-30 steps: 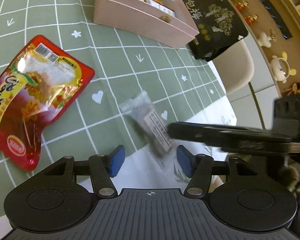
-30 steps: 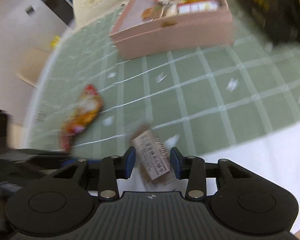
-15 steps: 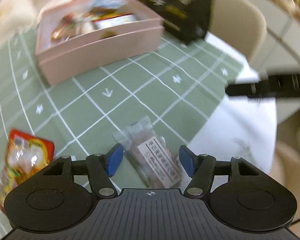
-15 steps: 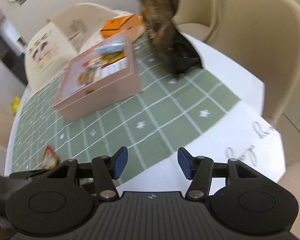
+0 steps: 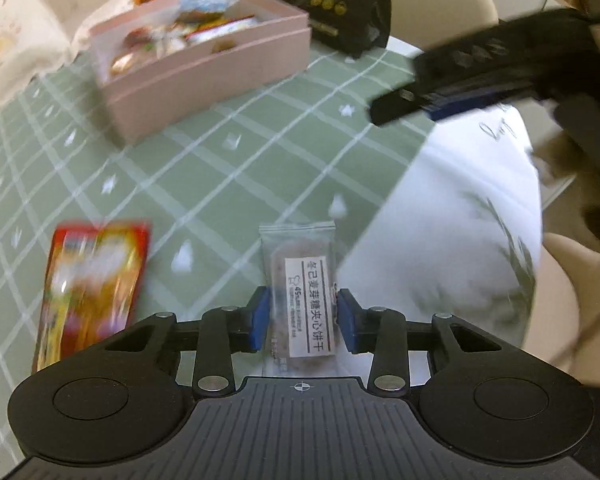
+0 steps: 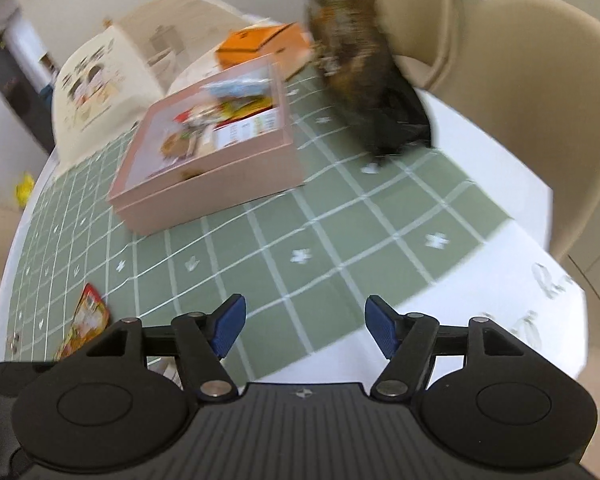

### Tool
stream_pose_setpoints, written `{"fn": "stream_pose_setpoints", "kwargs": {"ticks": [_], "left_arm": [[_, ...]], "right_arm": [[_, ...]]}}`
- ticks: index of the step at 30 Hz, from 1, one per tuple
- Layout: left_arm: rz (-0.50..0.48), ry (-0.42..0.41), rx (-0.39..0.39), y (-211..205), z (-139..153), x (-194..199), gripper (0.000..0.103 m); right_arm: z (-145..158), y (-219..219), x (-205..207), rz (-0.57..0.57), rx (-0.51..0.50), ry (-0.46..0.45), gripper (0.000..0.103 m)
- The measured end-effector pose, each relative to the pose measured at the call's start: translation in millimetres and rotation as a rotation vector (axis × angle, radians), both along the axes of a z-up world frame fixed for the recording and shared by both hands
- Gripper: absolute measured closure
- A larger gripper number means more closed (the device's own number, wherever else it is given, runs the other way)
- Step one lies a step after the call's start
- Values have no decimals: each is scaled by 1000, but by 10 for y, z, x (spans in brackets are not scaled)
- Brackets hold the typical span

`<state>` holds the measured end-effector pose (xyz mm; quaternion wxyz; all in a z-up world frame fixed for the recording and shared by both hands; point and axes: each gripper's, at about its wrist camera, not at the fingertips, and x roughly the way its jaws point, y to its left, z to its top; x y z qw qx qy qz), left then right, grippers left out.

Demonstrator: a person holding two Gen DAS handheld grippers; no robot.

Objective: Organize snacks
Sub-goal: 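Grasp the clear brown biscuit packet with the left tool, then grasp the red-yellow snack packet with the right tool while the left tool holds the biscuit packet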

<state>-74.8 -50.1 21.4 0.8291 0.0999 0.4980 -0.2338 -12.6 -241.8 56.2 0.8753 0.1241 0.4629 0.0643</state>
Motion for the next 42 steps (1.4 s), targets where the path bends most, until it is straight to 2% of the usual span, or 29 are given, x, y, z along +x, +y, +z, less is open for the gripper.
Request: {"fn": "stream_pose_setpoints", "kwargs": {"ticks": [4, 8, 13, 17, 20, 22, 29, 32, 37, 39, 42], "left_arm": [[72, 40, -19, 384, 24, -191, 62], [162, 82, -21, 711, 53, -275, 63], [189, 96, -26, 906, 67, -340, 63], [204, 96, -36, 933, 83, -361, 63], [215, 100, -48, 968, 92, -352, 63], [227, 102, -54, 990, 100, -327, 63], [277, 84, -80, 1035, 126, -223, 65], [301, 72, -92, 1023, 124, -119, 65], [374, 63, -162, 1067, 79, 95, 65], [386, 62, -176, 1042, 39, 173, 65], [372, 52, -162, 963, 20, 252, 65]], "right_arm": [[11, 453, 111, 172, 2, 16, 30], [84, 1164, 195, 408, -19, 0, 27], [51, 2112, 283, 683, -17, 2, 22], [-179, 2769, 346, 795, -113, 31, 21], [-273, 2959, 219, 845, -300, -69, 19], [-269, 2860, 171, 856, -334, -103, 19], [-247, 1993, 215, 753, -337, -86, 19], [-237, 1677, 170, 713, -370, -85, 19], [-187, 1291, 48, 618, -396, -83, 19], [-111, 1148, 26, 566, -367, -89, 19], [-37, 899, 34, 456, -214, -21, 19]]}}
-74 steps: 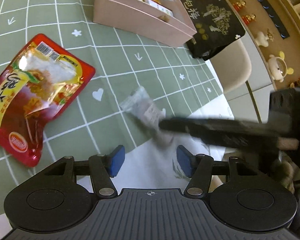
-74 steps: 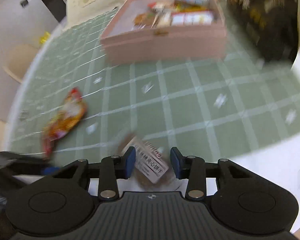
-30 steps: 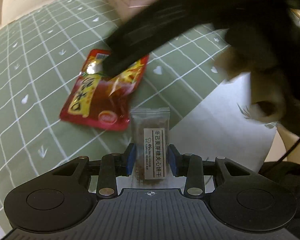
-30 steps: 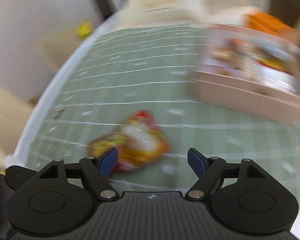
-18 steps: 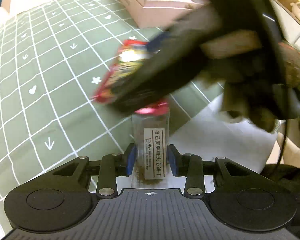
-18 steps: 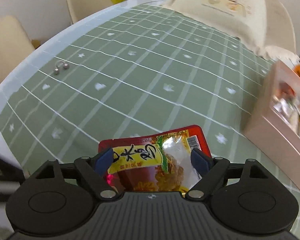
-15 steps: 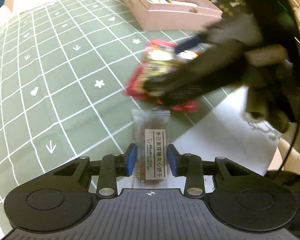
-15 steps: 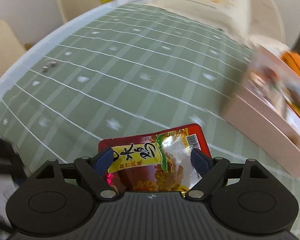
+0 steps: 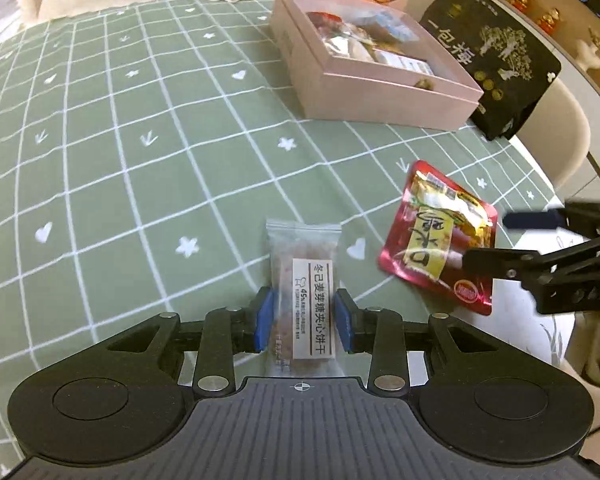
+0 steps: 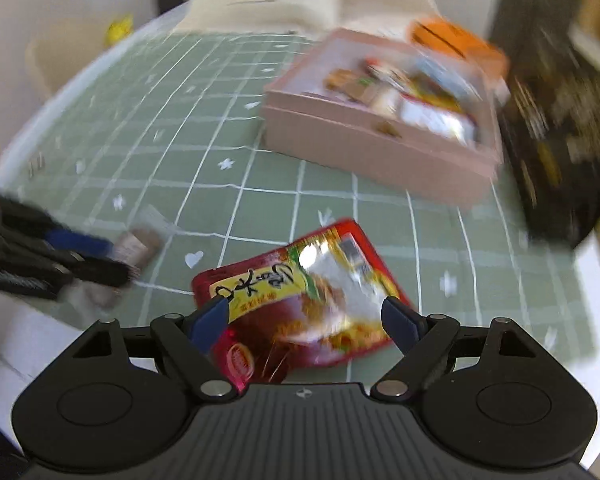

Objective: Organize snacks
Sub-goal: 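Grasp the red-yellow snack packet with the right tool while the left tool holds the biscuit packet, then regrip the red-yellow snack packet with the right tool while the left tool holds the biscuit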

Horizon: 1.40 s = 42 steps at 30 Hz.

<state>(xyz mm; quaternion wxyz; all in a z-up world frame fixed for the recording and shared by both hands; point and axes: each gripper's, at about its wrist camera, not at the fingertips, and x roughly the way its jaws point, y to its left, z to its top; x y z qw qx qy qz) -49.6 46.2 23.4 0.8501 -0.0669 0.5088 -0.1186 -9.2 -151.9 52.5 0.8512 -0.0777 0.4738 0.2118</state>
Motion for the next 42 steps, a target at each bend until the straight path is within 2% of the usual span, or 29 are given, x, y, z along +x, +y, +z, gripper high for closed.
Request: {"fn": "stream_pose_setpoints", "kwargs": {"ticks": [4, 6, 9, 12, 15, 17, 18, 23, 24, 25, 26, 27, 29, 31, 34, 36, 37, 39, 40, 42], "left_arm": [[-22, -6, 25, -102, -21, 59, 65], [-25, -4, 28, -102, -25, 61, 65], [-27, -3, 33, -101, -20, 36, 65], [-33, -2, 42, -108, -16, 24, 65], [-36, -4, 44, -109, -21, 24, 64], [-37, -7, 44, -105, -24, 21, 64], [-39, -9, 45, -106, -26, 17, 64], [-61, -16, 45, -111, -31, 5, 62], [-69, -12, 41, -108, -31, 3, 62], [-76, -7, 35, -107, -30, -2, 62], [-85, 0, 26, -97, -29, -4, 62], [-92, 5, 20, -86, -30, -3, 62], [-101, 8, 16, -77, -30, 0, 62], [-103, 17, 16, -82, -25, 13, 62], [-109, 22, 32, -108, -18, 21, 62], [-112, 18, 42, -124, -17, 15, 62], [-113, 13, 46, -130, -17, 8, 62], [-114, 3, 51, -138, -21, -7, 62], [-111, -1, 53, -138, -23, -15, 62], [-104, -7, 55, -143, -26, -24, 62]], "right_arm": [[-131, -225, 127, -183, 170, 196, 19], [-205, -206, 189, -227, 217, 239, 15], [-203, -48, 285, -278, 210, 219, 13], [-215, 185, 395, -297, 152, 165, 8], [-283, 431, 412, -237, 26, 91, 5], [-344, 569, 319, -159, -70, 33, 4], [-354, 574, 237, -132, -75, 0, 4], [-364, 371, 43, -107, -38, -14, 3], [-355, 308, 10, -113, -35, -16, 6], [-332, 261, -19, -118, -29, -22, 15], [-300, 203, -47, -121, -24, -26, 30], [-256, 167, -64, -129, -14, -26, 35], [-174, 102, -41, -154, 10, -20, 50], [-106, 36, -35, -176, 32, -21, 57], [-73, -24, -26, -183, 55, -9, 59], [-106, -24, -18, -179, 41, -2, 53], [-130, -29, -18, -181, 34, 9, 41], [-177, -51, -12, -225, 24, 10, 23], [-193, -60, -9, -246, 16, 7, 19], [-200, -91, -21, -277, 26, 3, 18]]}}
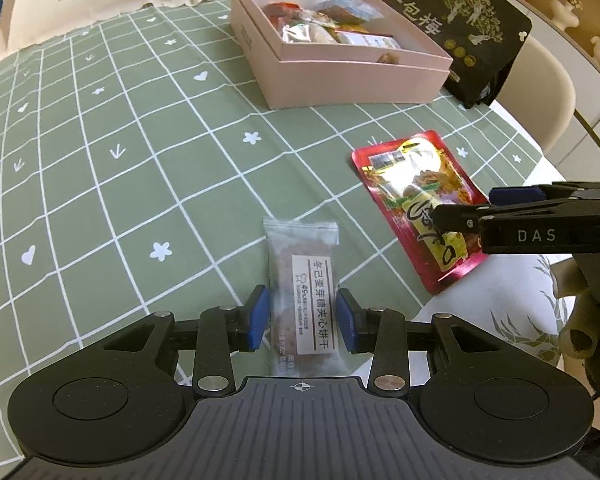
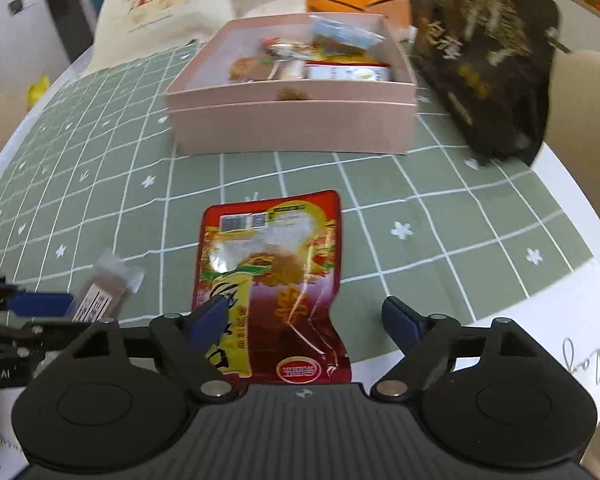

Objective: Organize snacks
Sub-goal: 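Regrip the red-yellow snack packet with the right tool while the left tool holds the biscuit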

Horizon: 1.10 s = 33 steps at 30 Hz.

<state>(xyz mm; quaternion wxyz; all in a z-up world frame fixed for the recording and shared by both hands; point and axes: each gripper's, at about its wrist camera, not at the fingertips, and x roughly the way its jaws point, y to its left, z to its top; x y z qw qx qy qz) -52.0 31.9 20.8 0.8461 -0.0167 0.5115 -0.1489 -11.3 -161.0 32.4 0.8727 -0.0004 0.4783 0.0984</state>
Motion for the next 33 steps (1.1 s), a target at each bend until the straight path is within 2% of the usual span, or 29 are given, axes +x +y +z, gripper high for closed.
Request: {"fn": "stream_pose_setpoints", "kwargs": {"ticks": [4, 7, 10, 14, 18, 21, 27, 29, 33], "left_arm": [[12, -6, 1, -2, 3, -11, 62], [17, -10, 1, -1, 4, -19, 62], [18, -17, 6, -13, 8, -33, 62], [20, -27, 9, -21, 10, -46, 62], [20, -43, 23, -47, 4, -78, 61], [14, -46, 31, -52, 3, -80, 61], [20, -40, 22, -32, 4, -60, 61], [21, -42, 22, -36, 5, -65, 61], [21, -42, 21, -37, 7, -66, 61]], "right_arm": [[-18, 30, -33, -22, 48, 0, 18], [-32, 178, -69, -50, -9, -69, 18], [-47, 325, -105, -12, -38, -132, 18], [-161, 346, -88, 26, -5, -94, 15], [-198, 362, -115, 38, -31, -120, 11], [-229, 438, -123, 71, -78, -135, 1], [-138, 528, -206, 116, -207, -186, 0], [-154, 526, -231, 145, -177, -165, 1], [-189, 473, -170, 134, -53, -100, 0]]}}
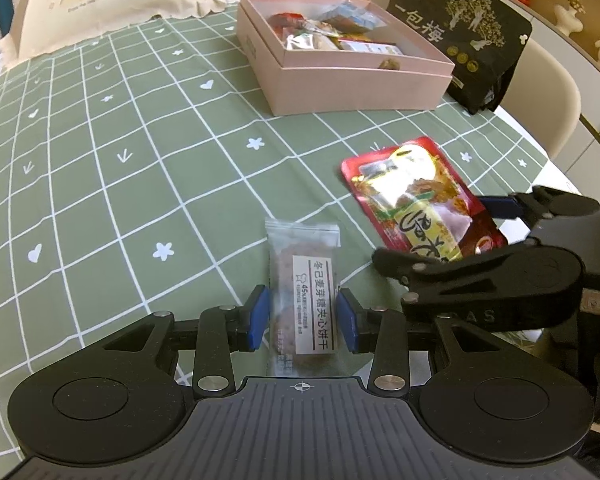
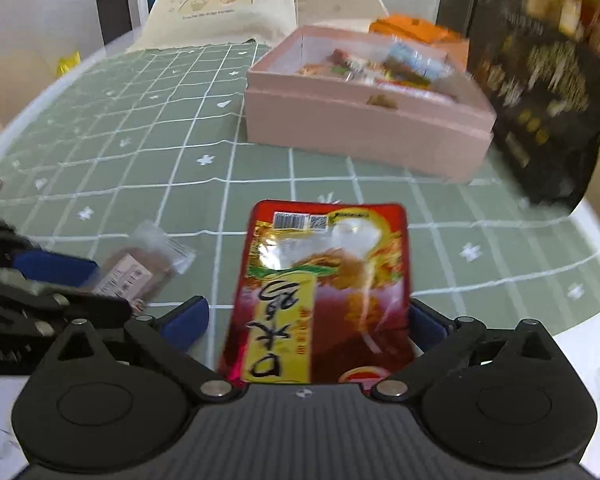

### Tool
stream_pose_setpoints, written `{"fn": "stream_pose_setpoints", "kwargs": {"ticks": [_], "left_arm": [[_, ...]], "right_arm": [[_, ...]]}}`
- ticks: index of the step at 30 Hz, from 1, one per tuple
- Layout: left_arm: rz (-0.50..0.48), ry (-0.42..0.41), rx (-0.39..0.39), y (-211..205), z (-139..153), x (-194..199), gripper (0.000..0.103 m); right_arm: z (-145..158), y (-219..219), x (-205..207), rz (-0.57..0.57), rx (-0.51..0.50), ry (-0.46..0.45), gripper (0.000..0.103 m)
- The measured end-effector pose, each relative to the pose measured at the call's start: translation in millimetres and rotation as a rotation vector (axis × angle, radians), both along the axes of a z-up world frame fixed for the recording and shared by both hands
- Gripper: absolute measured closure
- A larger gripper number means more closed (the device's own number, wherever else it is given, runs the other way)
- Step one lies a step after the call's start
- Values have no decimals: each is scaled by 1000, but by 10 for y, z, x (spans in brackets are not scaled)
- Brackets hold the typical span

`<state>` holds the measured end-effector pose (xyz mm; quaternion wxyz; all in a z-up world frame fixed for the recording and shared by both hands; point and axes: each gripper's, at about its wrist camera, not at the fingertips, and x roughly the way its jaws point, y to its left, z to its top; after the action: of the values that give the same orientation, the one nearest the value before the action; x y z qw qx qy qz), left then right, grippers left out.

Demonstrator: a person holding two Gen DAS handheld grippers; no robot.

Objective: Organize snacks
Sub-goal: 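Regrip the red-yellow snack packet with the right tool while the left tool holds the biscuit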

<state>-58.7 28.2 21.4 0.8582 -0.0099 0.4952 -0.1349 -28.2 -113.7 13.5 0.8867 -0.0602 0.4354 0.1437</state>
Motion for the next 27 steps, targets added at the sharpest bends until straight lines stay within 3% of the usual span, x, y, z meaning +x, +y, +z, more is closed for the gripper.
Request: {"fn": "stream_pose_setpoints", "kwargs": {"ticks": [3, 4, 6, 8, 14, 20, 21, 24, 27], "left_arm": [[-5, 2, 1, -1, 4, 2, 61], [-6, 3, 0, 4, 5, 6, 61], [-6, 4, 0, 4, 7, 8, 61], [-6, 4, 0, 4, 6, 7, 61], [-3, 7, -3, 8, 4, 10, 61], [7, -8, -15, 31, -6, -15, 61], [12, -18, -17, 34, -10, -26, 64], [24, -38, -37, 26, 91, -26, 91], [14, -143, -99, -6, 532, 41, 92]], "right_arm": [[13, 35, 49, 37, -7, 14, 5], [37, 40, 53, 58, -10, 21, 17], [107, 54, 35, 123, -9, 44, 29], [149, 50, 32, 149, -12, 68, 35], [187, -149, 64, 79, -117, 36, 37], [315, -572, 122, -24, 28, 85, 37], [345, -615, 120, -33, 60, 91, 37], [462, -712, 88, -65, 126, 81, 37], [631, -746, 25, -80, 123, 25, 37]]}}
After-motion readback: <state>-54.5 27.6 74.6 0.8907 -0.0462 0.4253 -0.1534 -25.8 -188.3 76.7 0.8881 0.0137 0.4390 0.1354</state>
